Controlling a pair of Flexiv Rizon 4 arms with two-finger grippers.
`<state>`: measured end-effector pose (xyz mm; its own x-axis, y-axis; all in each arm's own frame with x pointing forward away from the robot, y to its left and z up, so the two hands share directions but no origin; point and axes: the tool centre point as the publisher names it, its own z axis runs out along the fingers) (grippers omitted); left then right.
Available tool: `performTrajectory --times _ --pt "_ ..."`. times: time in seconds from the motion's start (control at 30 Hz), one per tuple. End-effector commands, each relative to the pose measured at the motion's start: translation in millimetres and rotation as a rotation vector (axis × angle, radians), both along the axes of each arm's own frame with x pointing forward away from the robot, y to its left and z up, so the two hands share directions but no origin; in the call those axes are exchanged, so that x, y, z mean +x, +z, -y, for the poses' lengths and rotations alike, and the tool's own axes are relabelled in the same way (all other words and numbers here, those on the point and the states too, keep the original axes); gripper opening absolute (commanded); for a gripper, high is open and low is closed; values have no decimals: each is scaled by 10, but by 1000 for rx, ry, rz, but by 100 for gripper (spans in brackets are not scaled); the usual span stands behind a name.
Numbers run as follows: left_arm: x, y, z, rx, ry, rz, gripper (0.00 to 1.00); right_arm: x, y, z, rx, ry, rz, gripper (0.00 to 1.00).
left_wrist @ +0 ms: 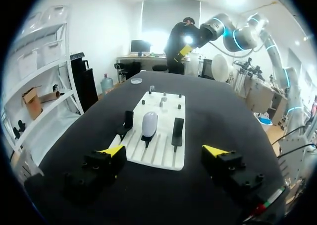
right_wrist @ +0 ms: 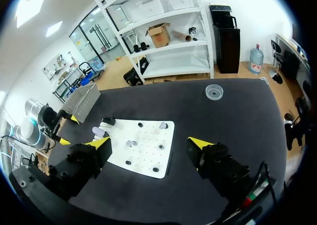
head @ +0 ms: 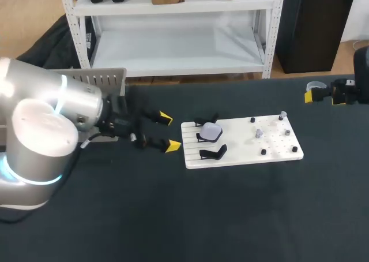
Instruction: Pick up each earbud case from the left stands, insert the matching earbuds, close the lid, and place the case in the box.
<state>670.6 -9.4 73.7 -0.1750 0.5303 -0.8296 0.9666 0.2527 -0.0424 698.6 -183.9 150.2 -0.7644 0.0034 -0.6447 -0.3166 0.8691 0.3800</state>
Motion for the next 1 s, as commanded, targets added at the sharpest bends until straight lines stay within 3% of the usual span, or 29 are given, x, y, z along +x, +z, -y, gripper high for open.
performTrajectory --times 0.03,0.43,0.63,0.7,0.73,0.77,1.0 --pt "105 -115 288 4 9 2 100 10 -7 3 1 3 0 100" --pt "323 -296 560 -10 22 -19 99 10 -7 3 1 3 0 100" --pt "396 -373 648 -32 0 -41 78 10 -7 3 1 3 0 100" --pt "410 -391 675 -36 -7 -42 77 10 -7 3 1 3 0 100" --pt "417 -400 689 -37 -7 -43 72 10 -7 3 1 3 0 100" --pt "424 -409 702 -40 -8 -44 50 10 -7 3 1 3 0 100" --pt "444 -473 770 -48 -24 -57 55 10 -7 3 1 3 0 100"
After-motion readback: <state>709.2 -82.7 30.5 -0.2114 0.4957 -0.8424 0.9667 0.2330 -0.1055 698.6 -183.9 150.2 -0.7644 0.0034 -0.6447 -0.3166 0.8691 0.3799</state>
